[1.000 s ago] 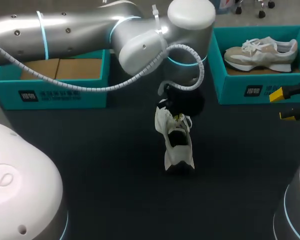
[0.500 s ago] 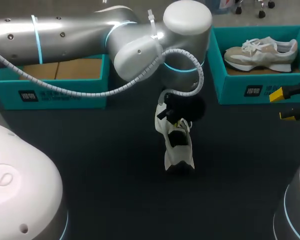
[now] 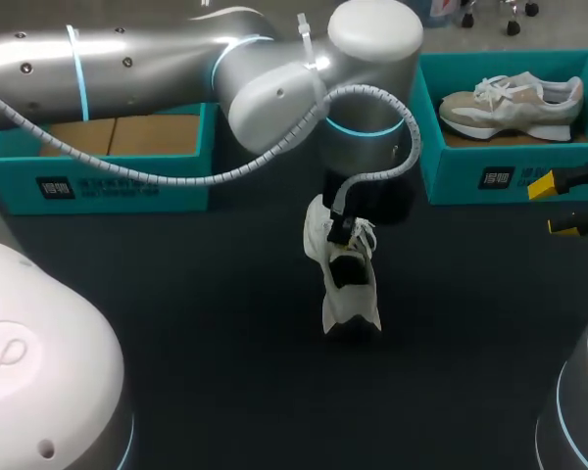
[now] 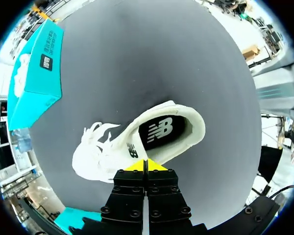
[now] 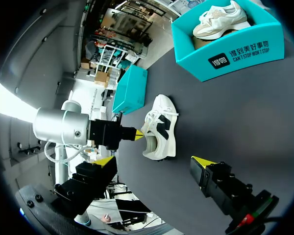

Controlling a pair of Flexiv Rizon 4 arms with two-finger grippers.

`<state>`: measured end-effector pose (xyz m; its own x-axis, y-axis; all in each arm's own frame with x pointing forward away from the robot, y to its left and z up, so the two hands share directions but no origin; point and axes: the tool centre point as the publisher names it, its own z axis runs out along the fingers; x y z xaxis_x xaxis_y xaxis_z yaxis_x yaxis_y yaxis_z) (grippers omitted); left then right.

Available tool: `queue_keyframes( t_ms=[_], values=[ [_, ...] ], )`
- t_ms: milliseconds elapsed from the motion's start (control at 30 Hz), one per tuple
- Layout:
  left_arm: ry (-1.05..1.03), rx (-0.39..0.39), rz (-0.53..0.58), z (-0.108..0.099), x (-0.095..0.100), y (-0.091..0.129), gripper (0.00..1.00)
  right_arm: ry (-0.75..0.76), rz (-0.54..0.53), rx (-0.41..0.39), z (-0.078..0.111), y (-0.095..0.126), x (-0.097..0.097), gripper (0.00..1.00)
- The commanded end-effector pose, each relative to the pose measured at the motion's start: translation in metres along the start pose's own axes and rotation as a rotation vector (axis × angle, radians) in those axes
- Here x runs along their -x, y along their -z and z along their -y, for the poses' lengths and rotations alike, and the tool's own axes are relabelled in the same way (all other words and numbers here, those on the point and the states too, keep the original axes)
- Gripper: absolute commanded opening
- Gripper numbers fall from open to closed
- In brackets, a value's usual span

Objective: Take the shoe out of the shoebox, open the shoe tongue, remove and reinsert the insole, then place the shoe into the shoebox

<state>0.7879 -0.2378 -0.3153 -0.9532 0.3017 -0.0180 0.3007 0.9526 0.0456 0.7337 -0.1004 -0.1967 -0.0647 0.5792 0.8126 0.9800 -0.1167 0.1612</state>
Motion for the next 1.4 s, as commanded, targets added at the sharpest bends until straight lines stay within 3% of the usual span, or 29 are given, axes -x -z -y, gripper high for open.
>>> queue_keyframes(
  t_ms=[33,200,233,300,400,467,567,633,733,767,833,1067,1200,1267,1400],
  values=[
    [0.071,-0.013,0.027,0.012,-0.015,0.002,0.0,-0.001,0.004,0.001,0.001,0.0,-0.001,1.0],
    [0.053,-0.018,0.054,0.015,-0.027,0.01,0.01,-0.001,0.004,0.001,0.001,0.0,-0.001,1.0],
    [0.05,-0.022,0.06,0.016,-0.03,0.011,0.18,-0.001,0.004,0.001,0.001,0.0,-0.001,1.0],
    [0.055,-0.023,0.075,0.019,-0.035,0.011,0.35,-0.001,0.004,0.001,0.001,0.0,-0.001,1.0],
    [0.069,-0.035,0.07,0.021,-0.041,0.012,0.5,-0.001,0.004,0.001,0.001,0.0,-0.001,1.0],
    [0.08,-0.032,0.069,0.023,-0.045,0.013,0.8,-0.001,0.004,0.001,0.001,0.0,-0.001,1.0],
    [0.097,-0.045,0.063,0.029,-0.051,0.01,0.87,-0.001,0.004,0.001,0.001,0.0,-0.001,1.0],
    [0.125,-0.034,0.078,0.034,-0.055,0.005,0.88,-0.001,0.004,0.001,0.001,0.0,-0.001,1.0],
    [0.144,-0.089,0.067,0.041,-0.057,-0.006,0.92,-0.001,0.004,0.001,0.001,0.0,-0.001,1.0],
    [0.168,-0.062,0.094,0.044,-0.058,-0.011,0.92,-0.001,0.004,0.001,0.001,0.0,-0.001,1.0],
    [0.198,-0.076,0.094,0.048,-0.061,-0.017,0.87,-0.001,0.004,0.001,0.001,0.0,-0.001,1.0],
    [0.262,-0.1,0.064,0.05,-0.071,-0.034,0.86,-0.001,0.004,0.001,0.001,0.0,-0.001,1.0],
    [0.31,-0.08,0.088,0.049,-0.077,-0.041,0.68,-0.001,0.004,0.001,0.001,0.0,-0.001,1.0],
    [0.333,-0.085,0.102,0.049,-0.079,-0.045,0.64,-0.001,0.004,0.001,0.001,0.0,-0.001,1.0],
    [0.35,-0.094,0.077,0.047,-0.08,-0.055,0.7,-0.001,0.004,0.001,0.001,0.0,-0.001,1.0]
  ],
)
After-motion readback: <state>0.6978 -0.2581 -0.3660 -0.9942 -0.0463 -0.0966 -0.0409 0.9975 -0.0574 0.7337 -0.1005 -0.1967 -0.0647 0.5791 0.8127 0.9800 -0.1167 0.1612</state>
